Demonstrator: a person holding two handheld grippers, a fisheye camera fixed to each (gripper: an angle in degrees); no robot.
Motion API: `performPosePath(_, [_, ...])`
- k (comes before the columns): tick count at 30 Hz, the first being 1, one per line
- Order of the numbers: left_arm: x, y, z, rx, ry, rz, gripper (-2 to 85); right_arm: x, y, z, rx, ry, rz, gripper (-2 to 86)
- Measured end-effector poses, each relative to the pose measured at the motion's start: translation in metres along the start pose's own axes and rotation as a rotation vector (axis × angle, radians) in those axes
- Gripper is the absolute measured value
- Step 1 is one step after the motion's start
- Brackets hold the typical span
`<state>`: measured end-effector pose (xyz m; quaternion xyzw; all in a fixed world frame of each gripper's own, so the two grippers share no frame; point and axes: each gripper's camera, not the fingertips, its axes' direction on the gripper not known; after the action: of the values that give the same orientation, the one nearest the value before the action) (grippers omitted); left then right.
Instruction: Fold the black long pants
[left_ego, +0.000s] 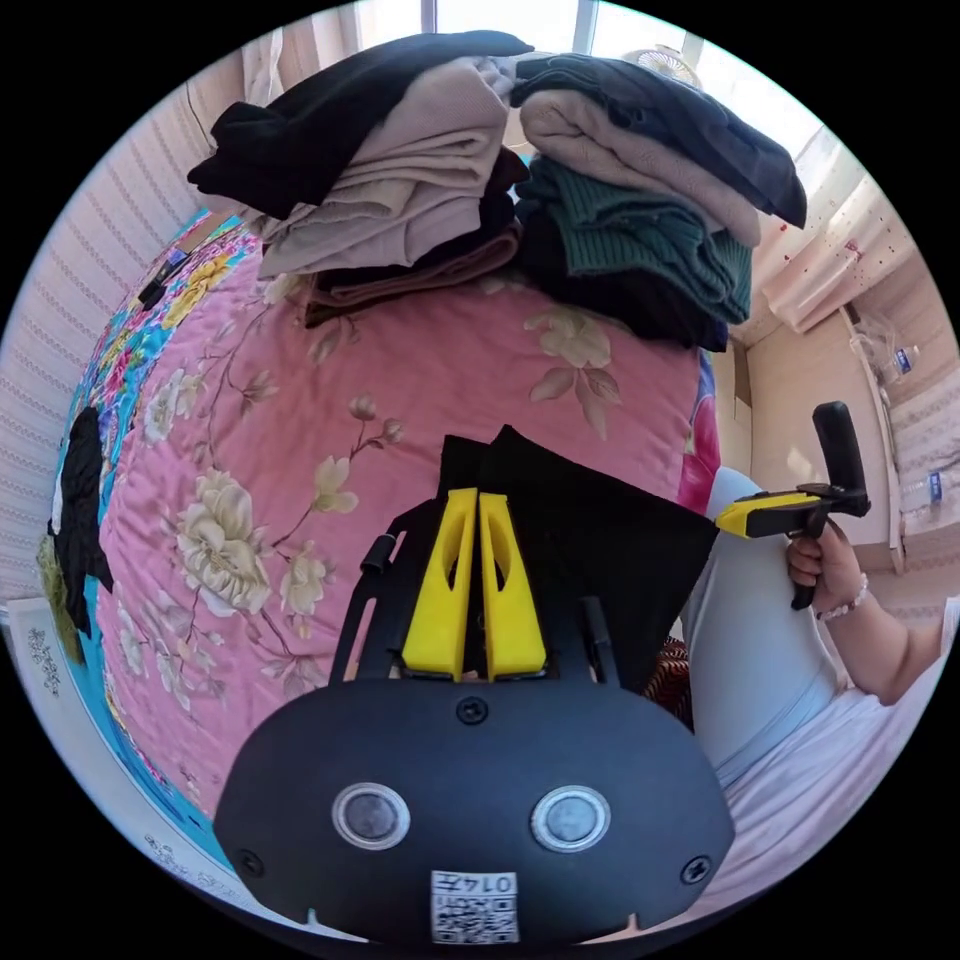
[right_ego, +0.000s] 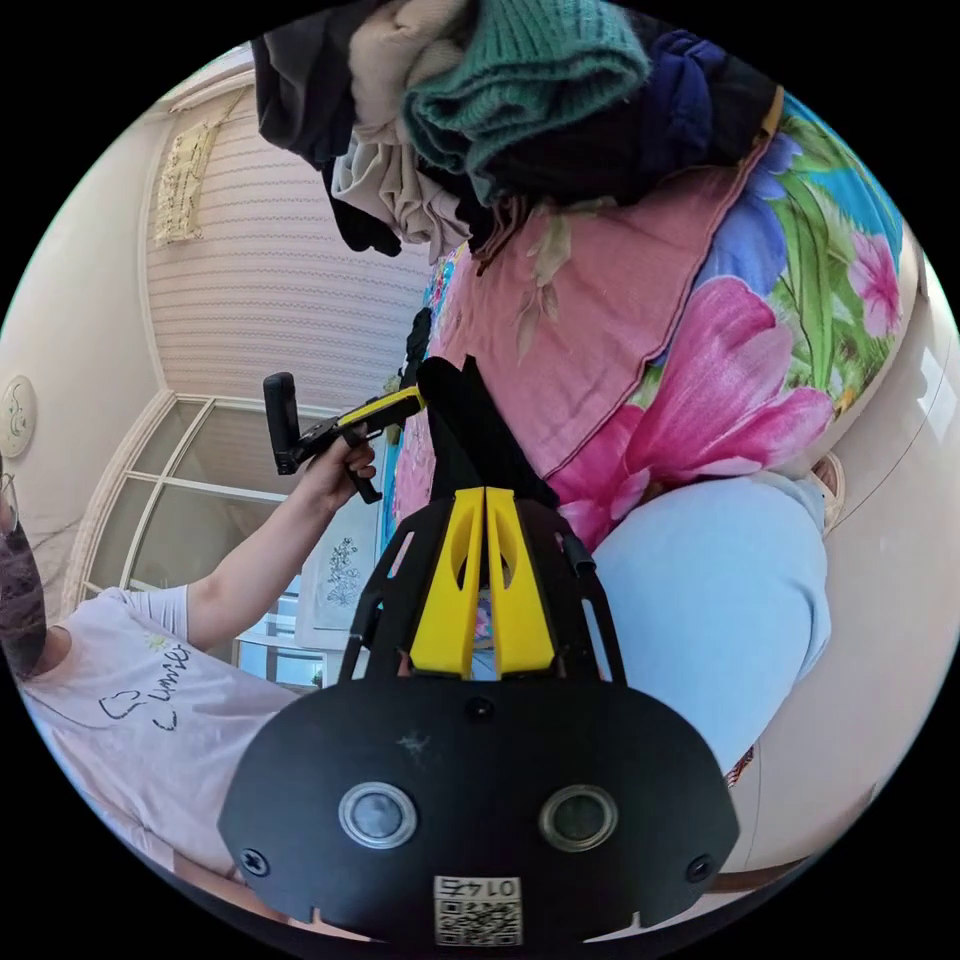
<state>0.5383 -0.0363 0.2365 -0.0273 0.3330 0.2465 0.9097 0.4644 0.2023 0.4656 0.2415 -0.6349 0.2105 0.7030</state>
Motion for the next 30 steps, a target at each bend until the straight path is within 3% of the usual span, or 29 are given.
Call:
performPosePath(7, [0.000, -0.032, 0.061, -0.067, -0.051, 0.009, -1.0, -0.010, -0.023, 0.020, -0.077, 0.183, 0.001, -0.3])
performPosePath(12, [-0.017, -0.043, 0.094, -0.075, -0.070, -0.113, -1.0, 0.001, -0.013, -0.005, 0.086, 0.116, 0.060, 0.1])
performPosePath(22, [-0.021, -0.061, 0.132, -0.052, 0.023, -0.124, -1.0, -0.025, -0.024, 0.017, -0.025, 0.171, -0.073, 7.6])
performPosePath(27, [-0.021, -0.069, 0.142, -0.040, 0.041, -0.112, -1.0, -0.018, -0.038, 0.034, -0.126, 0.195, -0.033, 1.9])
performPosePath(30, [-0.025, -0.074, 0.141, -0.029, 0.044, -0.104, -1.0, -0.021, -0.038, 0.031, -0.094, 0.224, -0.035, 0.7])
